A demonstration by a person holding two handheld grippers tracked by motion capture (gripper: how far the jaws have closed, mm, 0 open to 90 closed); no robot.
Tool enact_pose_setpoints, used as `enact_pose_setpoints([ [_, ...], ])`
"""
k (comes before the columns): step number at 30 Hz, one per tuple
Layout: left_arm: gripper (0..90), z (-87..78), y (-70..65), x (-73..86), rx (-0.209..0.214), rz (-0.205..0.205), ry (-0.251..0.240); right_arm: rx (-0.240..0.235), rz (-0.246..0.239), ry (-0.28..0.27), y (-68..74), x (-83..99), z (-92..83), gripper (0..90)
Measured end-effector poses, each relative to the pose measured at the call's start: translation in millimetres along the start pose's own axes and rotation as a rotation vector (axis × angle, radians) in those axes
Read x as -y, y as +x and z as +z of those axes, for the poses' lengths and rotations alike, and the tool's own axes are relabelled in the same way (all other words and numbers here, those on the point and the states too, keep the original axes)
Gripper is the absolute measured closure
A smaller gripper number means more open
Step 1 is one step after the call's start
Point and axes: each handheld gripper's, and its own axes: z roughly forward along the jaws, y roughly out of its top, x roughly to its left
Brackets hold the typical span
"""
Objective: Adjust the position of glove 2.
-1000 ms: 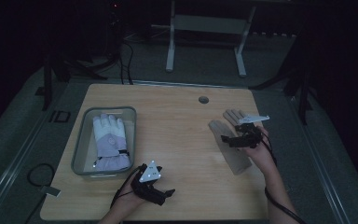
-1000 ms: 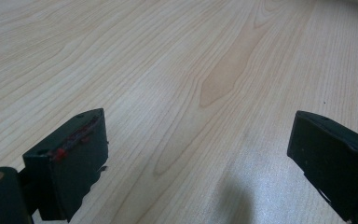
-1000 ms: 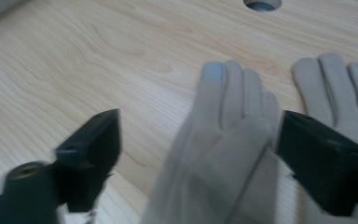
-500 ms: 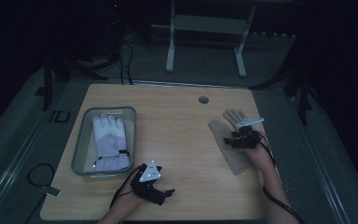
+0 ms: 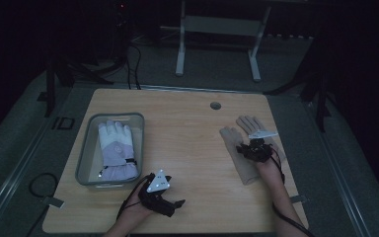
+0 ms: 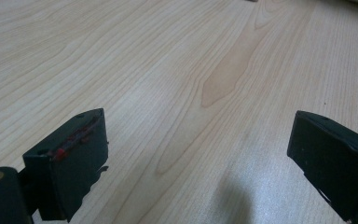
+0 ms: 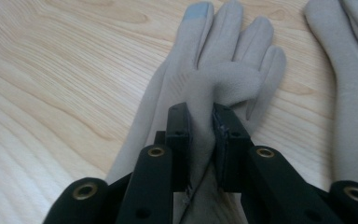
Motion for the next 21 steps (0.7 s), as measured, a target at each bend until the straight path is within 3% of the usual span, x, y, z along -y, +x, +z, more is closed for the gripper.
enact_pose_setpoints([
  [4, 5.3, 0.1, 0.1, -0.2, -0.002, 0.0, 0.0, -0.014, 0.023, -0.029, 19.3, -5.0, -3.5, 79.1],
  [13, 5.2, 0.1, 0.3, 0.2, -0.005, 0.003, -0.001, -0.06, 0.116, -0.071, 85.8, -28.7, -5.1, 79.5],
  [17, 5.2, -0.2, 0.4, 0.1, -0.008, 0.004, -0.003, -0.082, 0.163, -0.129, 111.1, -51.0, -15.0, 79.5],
  [19, 5.2, -0.4, 0.4, 0.2, -0.012, 0.003, -0.005, -0.081, 0.175, -0.154, 116.1, -57.1, -18.9, 79.5],
  [21, 5.2, -0.8, 0.2, 0.3, -0.018, 0.011, -0.009, -0.041, 0.218, -0.217, 129.4, -72.2, -26.1, 79.4],
])
